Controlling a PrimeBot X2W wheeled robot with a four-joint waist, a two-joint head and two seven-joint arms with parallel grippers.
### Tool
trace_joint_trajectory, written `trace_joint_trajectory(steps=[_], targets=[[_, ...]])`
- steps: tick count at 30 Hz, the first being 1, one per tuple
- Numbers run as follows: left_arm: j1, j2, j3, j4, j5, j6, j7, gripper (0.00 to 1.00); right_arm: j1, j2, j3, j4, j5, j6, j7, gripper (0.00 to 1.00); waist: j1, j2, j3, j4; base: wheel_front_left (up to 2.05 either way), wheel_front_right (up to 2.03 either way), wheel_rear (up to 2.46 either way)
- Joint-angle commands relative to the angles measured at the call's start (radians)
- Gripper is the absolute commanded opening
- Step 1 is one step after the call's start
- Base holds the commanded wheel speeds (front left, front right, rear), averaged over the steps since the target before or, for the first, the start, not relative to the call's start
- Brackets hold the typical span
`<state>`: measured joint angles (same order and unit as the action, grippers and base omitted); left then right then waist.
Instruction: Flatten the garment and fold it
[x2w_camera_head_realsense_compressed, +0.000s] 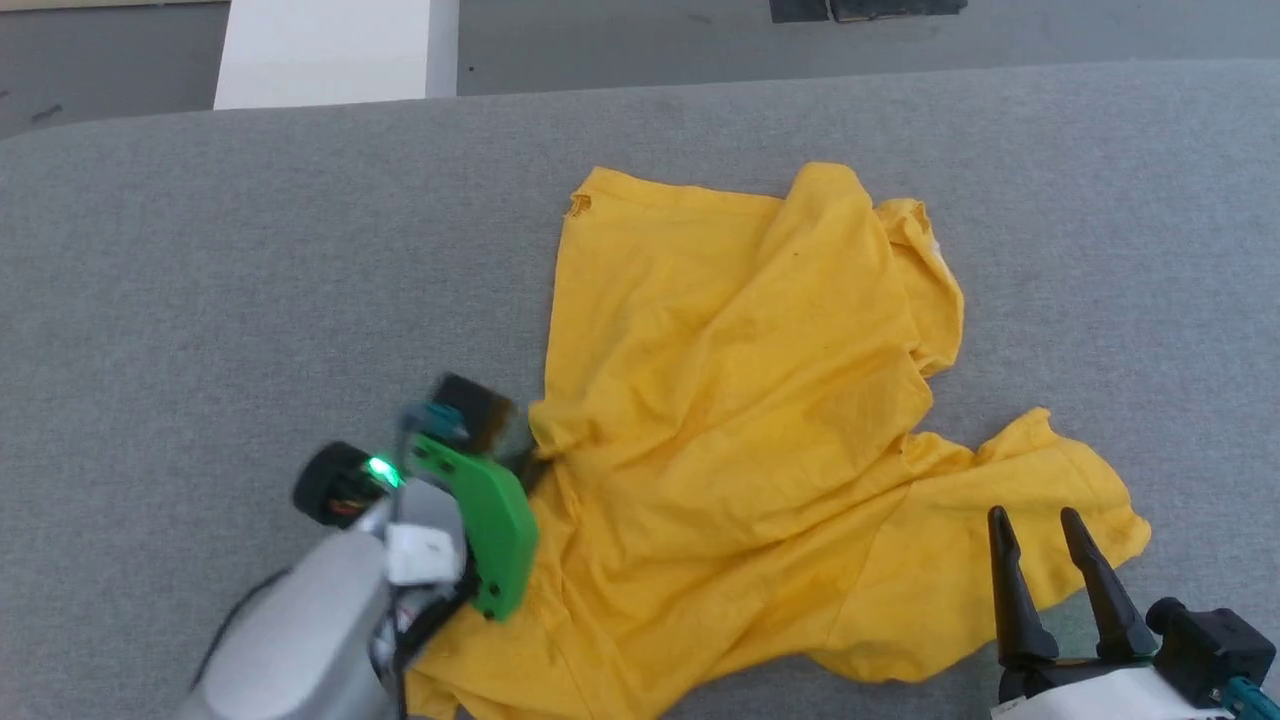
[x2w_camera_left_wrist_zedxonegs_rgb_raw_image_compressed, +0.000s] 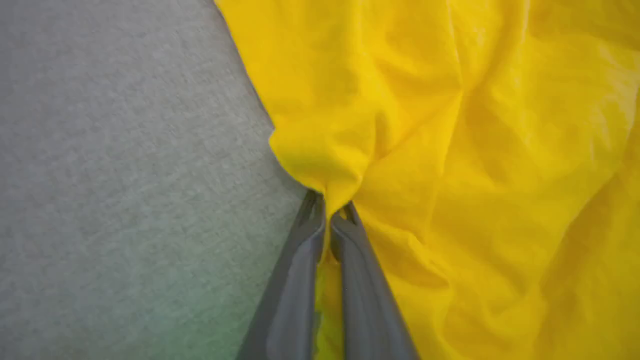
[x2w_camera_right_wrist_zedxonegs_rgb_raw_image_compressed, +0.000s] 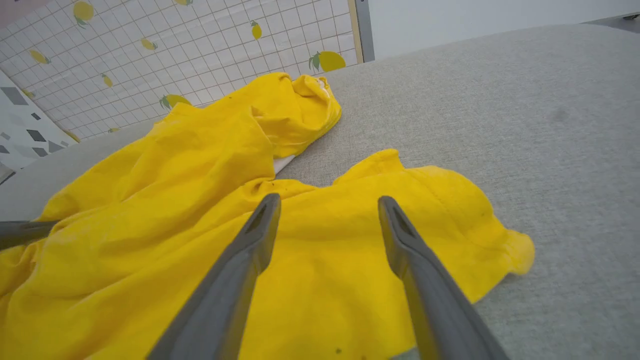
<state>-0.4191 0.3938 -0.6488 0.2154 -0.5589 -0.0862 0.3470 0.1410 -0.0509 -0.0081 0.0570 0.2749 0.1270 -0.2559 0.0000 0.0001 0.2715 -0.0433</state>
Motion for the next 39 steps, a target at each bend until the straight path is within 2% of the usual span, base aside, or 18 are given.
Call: trace_joint_trajectory(steps=[1,6,9,14,18,19,20,26,32,35,39], targets=[[-0.032,0.008,0.039,-0.009,-0.028,0.015,-0.019,0.0,-0.006,0.001,-0.002,-0.004,0.01,0.004,-0.006,1.0,0.0,-0.0001,0.011,-0.007,0.0,0.0,0.0],[-0.147,0.05,0.169,-0.067,-0.039,0.065,-0.086,0.0,-0.011,0.001,0.001,-0.016,0.021,0.004,-0.006,1.0,0.0,-0.0001,0.06,-0.026,0.0,0.0,0.0],[-0.218,0.054,0.218,-0.053,-0.044,0.083,-0.111,0.0,-0.021,0.001,0.005,-0.024,0.024,0.004,-0.006,1.0,0.0,-0.0001,0.095,-0.039,0.0,0.0,0.0],[-0.32,0.052,0.277,0.077,-0.041,0.109,-0.168,0.0,-0.051,0.001,0.027,-0.037,0.021,0.004,-0.006,1.0,0.0,-0.0001,0.162,-0.078,0.0,0.0,0.0],[-0.348,0.049,0.276,0.215,-0.033,0.109,-0.186,0.0,-0.065,0.001,0.035,-0.044,0.02,0.004,-0.006,1.0,0.0,-0.0001,0.2,-0.105,0.0,0.0,0.0],[-0.351,0.041,0.275,0.245,-0.037,0.104,-0.193,0.58,-0.066,0.001,0.033,-0.046,0.02,0.004,-0.006,1.0,0.0,-0.0001,0.207,-0.107,0.0,0.0,0.0],[-0.354,0.032,0.275,0.268,-0.041,0.1,-0.206,1.0,-0.067,0.001,0.031,-0.047,0.021,0.004,-0.006,1.0,0.0,-0.0001,0.212,-0.108,0.0,0.0,0.0],[-0.377,-0.008,0.271,0.328,-0.055,0.054,-0.291,1.0,-0.064,0.001,0.017,-0.042,0.015,0.004,-0.006,1.0,0.0,-0.0001,0.21,-0.074,0.0,0.0,0.0],[-0.392,-0.022,0.269,0.293,-0.064,0.019,-0.36,1.0,-0.064,0.001,0.005,-0.023,-0.003,0.004,-0.006,1.0,0.0,-0.0001,0.157,-0.007,0.0,0.0,0.0],[-0.373,-0.023,0.282,0.231,-0.077,0.019,-0.389,1.0,-0.062,0.001,-0.001,-0.008,-0.01,0.004,-0.006,1.0,0.0,-0.0001,0.121,0.025,0.0,0.0,0.0],[-0.294,-0.016,0.31,0.108,-0.102,0.043,-0.417,1.0,-0.054,0.001,-0.005,0.012,-0.012,0.004,-0.006,1.0,0.0,-0.0001,0.074,0.06,0.0,0.0,0.0]])
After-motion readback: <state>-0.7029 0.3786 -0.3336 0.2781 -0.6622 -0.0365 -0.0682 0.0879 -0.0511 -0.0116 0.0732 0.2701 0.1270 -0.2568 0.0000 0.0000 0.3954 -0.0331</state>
